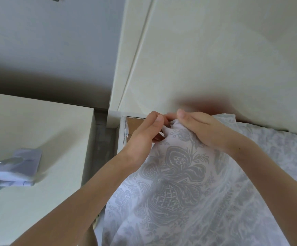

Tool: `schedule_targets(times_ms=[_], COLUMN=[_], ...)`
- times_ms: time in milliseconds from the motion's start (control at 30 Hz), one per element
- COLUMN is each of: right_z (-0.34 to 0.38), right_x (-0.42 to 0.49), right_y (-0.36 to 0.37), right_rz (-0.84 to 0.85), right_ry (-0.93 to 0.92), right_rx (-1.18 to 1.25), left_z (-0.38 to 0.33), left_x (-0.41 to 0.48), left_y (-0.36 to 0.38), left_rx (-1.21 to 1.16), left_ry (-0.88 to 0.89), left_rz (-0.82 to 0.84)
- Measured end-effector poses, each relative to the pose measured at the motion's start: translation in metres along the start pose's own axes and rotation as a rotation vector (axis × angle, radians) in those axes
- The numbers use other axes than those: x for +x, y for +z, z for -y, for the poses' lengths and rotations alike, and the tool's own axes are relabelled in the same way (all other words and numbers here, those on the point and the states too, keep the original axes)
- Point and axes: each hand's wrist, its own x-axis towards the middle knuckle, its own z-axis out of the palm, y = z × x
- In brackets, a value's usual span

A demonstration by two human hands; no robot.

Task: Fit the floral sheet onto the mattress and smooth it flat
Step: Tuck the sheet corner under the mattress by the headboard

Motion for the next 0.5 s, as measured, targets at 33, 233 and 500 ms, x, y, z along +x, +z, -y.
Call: schedule_targets(times_ms=[33, 233, 500], right_z=[0.002, 0.017, 0.012], right_x=[0.001, 0.003, -0.001], right_y=[-0.001, -0.005, 0.001], right_rz=[0.055, 0.2, 0.076], right_ry=[0.075, 0.173, 0.136], right_rx=[0.058, 0.055, -0.153], left_z=[0.0, -0.005, -0.017], left_x=[0.001, 0.001, 0.009], left_y=[0.0, -0.003, -0.021], left_rx=[0.005, 0.037, -0.126], left_ry=[0.002, -0.035, -0.317], left_rz=[0.015, 0.048, 0.012])
